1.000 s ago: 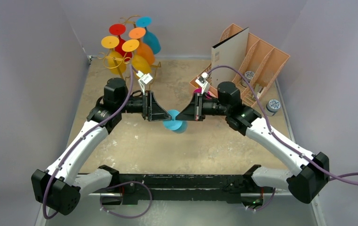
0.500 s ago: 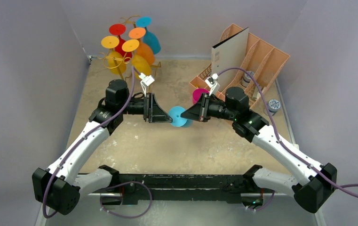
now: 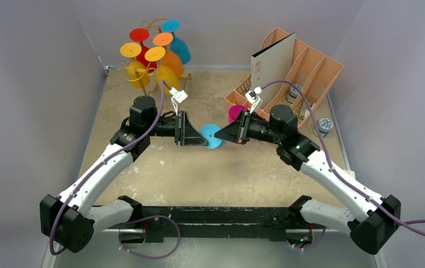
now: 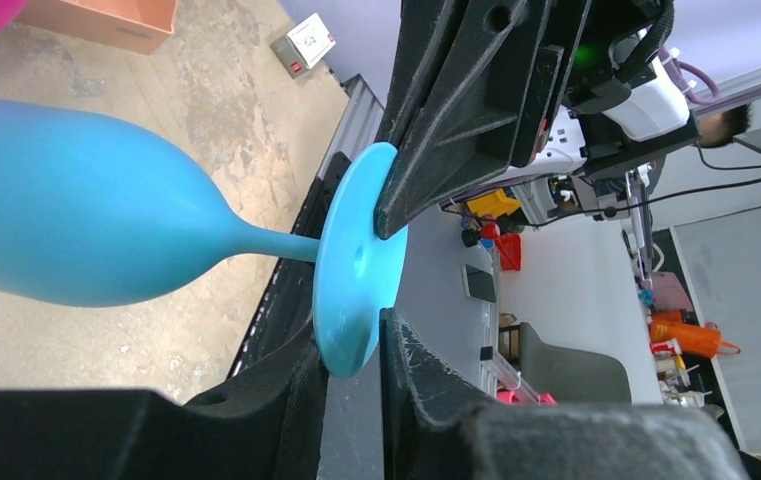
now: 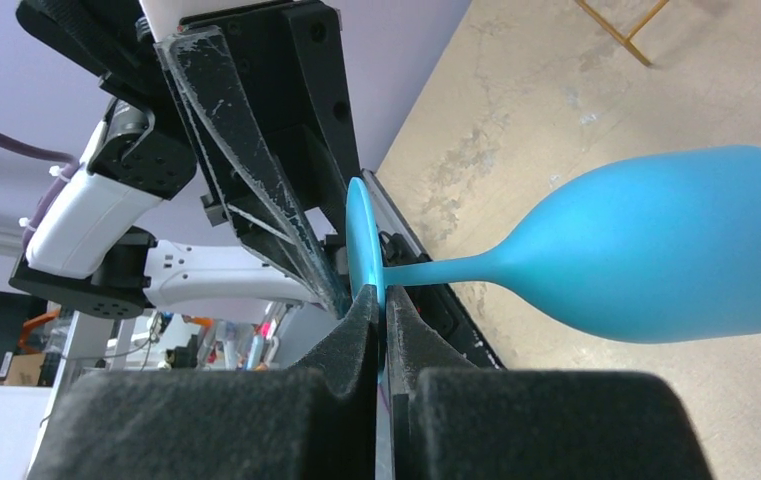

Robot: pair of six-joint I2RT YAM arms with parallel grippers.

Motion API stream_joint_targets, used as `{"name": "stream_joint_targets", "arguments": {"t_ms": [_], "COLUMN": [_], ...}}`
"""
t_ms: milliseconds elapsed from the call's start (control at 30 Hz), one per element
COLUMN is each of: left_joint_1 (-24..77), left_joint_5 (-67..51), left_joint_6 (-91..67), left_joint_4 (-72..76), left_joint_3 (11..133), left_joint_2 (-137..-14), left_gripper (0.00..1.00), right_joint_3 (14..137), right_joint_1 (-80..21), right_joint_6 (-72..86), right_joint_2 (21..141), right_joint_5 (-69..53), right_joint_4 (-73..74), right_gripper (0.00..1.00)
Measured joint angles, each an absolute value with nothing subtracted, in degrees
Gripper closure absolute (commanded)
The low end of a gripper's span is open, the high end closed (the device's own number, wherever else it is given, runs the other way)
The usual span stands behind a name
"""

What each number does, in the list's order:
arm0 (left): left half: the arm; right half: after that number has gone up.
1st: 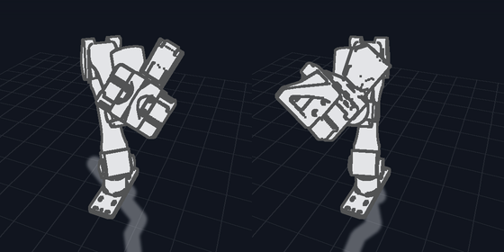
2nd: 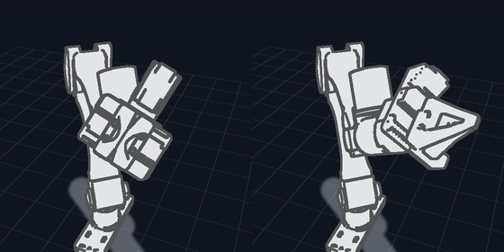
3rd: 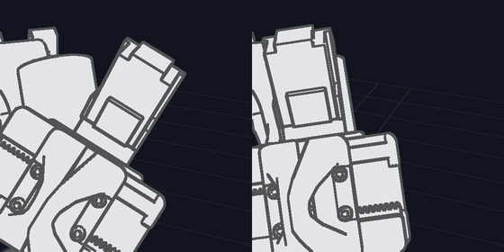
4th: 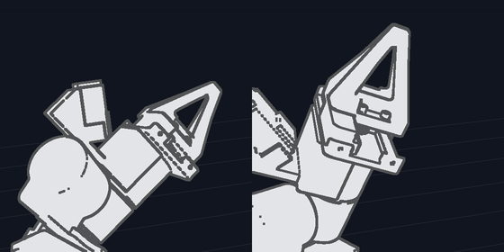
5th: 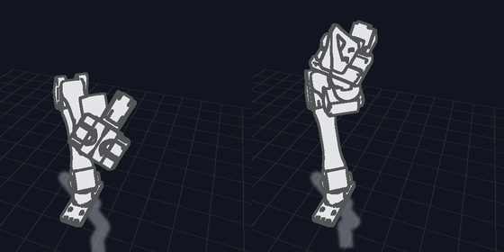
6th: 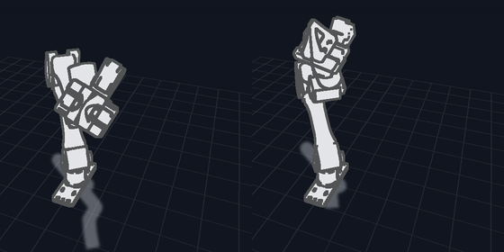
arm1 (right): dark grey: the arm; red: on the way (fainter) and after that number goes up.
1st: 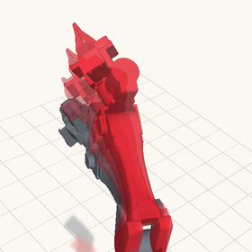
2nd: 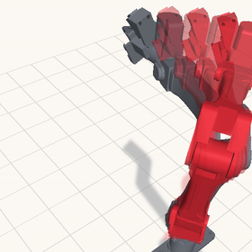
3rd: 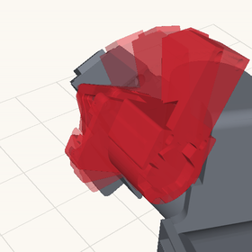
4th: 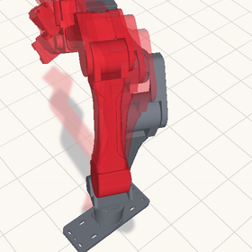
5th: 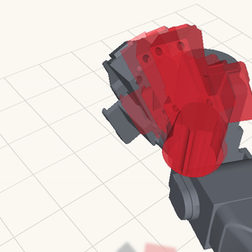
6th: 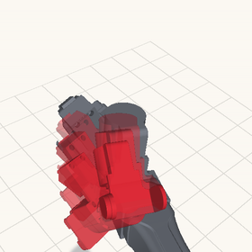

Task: Take the wine glass off the wine glass rack
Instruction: Place the wine glass at the center of the board.

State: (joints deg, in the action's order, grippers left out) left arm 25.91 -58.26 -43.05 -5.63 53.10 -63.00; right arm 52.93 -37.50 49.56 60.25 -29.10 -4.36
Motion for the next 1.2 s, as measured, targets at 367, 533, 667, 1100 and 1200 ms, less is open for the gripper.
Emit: {"name": "stream_joint_targets", "arguments": {"t_ms": [367, 533, 667, 1100, 1200], "left_joint_1": [26.0, 26.2, 26.5, 26.7, 26.7], "left_joint_5": [-58.1, -58.0, -56.5, -50.7, -49.8], "left_joint_6": [-45.5, -45.4, -44.3, -34.2, -30.0], "left_joint_4": [-2.8, -2.8, -4.0, -8.7, -9.1], "left_joint_3": [52.6, 52.6, 52.6, 52.6, 51.9], "left_joint_2": [-63.0, -63.0, -62.5, -55.0, -52.0], "left_gripper": [1.00, 1.00, 1.00, 1.00, 1.00], "right_joint_3": [52.0, 52.0, 52.0, 57.4, 58.7], "right_joint_1": [-37.5, -37.5, -37.5, -37.5, -37.5], "right_joint_6": [50.0, 49.9, 49.7, 40.8, 38.3], "right_joint_2": [59.5, 59.1, 59.1, 55.7, 54.1], "right_joint_5": [-29.1, -28.9, -28.1, -22.9, -19.2], "right_joint_4": [-6.7, -6.5, -5.6, 8.1, 11.3], "right_gripper": [0.96, 0.81, 0.63, 0.23, 0.19]}}
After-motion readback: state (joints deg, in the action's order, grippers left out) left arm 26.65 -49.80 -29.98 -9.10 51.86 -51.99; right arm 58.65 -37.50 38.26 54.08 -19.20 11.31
